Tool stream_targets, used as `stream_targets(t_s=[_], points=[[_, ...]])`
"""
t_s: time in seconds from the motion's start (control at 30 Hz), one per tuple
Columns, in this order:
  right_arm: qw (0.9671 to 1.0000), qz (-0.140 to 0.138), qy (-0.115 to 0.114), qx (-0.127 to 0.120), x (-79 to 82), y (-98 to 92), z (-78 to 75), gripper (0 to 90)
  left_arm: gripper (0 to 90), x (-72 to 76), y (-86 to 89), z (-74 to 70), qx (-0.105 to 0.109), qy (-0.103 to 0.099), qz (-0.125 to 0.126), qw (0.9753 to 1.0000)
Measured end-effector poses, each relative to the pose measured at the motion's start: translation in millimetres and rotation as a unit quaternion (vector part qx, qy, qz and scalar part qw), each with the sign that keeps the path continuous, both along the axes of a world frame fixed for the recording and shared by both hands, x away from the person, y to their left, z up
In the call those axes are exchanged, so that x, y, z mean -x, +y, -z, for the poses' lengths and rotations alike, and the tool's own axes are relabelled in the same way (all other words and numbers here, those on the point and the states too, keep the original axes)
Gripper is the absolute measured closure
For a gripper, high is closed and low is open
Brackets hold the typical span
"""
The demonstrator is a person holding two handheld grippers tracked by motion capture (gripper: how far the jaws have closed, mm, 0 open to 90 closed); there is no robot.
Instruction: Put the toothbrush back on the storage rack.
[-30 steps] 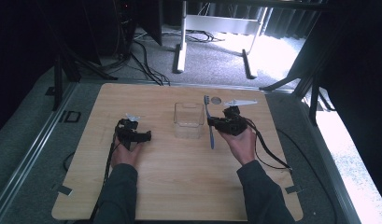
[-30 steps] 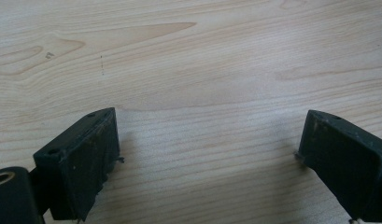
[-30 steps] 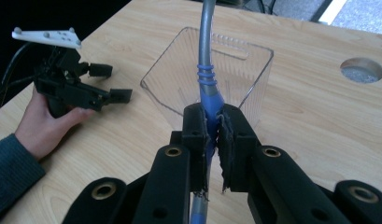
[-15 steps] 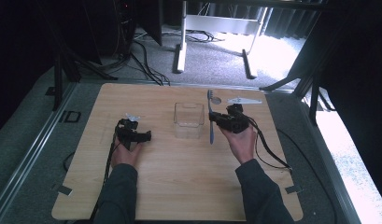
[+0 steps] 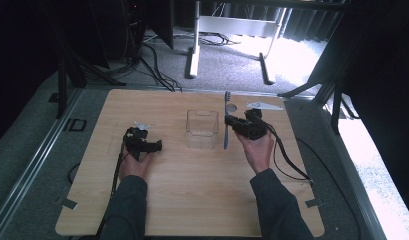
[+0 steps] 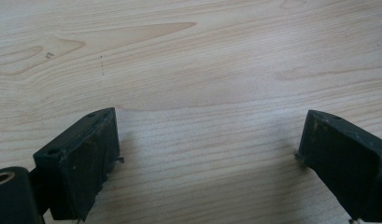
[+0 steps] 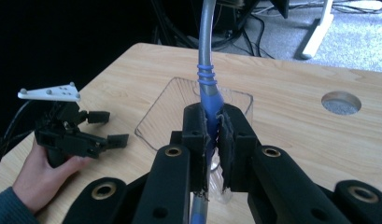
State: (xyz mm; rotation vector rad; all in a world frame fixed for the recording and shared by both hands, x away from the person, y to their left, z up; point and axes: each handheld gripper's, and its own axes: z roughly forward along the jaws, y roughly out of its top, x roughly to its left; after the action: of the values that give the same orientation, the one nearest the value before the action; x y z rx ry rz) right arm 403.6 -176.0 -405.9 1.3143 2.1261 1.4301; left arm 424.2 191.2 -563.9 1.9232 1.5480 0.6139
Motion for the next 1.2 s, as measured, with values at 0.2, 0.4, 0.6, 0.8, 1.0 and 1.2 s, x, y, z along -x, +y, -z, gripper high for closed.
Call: stream_targets(t_s=[0.2,0.4,0.6,0.8,1.0,1.2], points=[[1.0,0.003,-0.006,-0.006,-2.5,0.7,-0.4,81.5,5.5,0.0,-0.1,0.1,0.001,-0.001,-0.001,1.0],[0.9998,0.005,-0.015,-0.011,-4.1,3.8,-1.8,81.5,5.5,0.0,0.0,0.0,0.0,0.0,0.0,1.0],[0.9995,0.009,-0.023,-0.018,-5.4,5.3,-2.2,81.5,5.5,0.0,0.0,0.0,0.0,0.0,0.0,1.0],[0.999,0.015,-0.029,-0.03,-8.5,5.6,-2.5,81.5,5.5,-0.1,0.1,0.0,0.0,0.0,0.001,1.0],[0.9987,0.02,-0.036,-0.031,-12.0,6.7,-1.9,81.5,5.5,0.0,0.0,0.0,0.0,0.0,0.0,1.0],[0.9984,0.022,-0.044,-0.029,-14.6,7.2,-1.4,81.5,5.5,0.0,0.0,0.0,0.0,0.0,0.0,1.0]])
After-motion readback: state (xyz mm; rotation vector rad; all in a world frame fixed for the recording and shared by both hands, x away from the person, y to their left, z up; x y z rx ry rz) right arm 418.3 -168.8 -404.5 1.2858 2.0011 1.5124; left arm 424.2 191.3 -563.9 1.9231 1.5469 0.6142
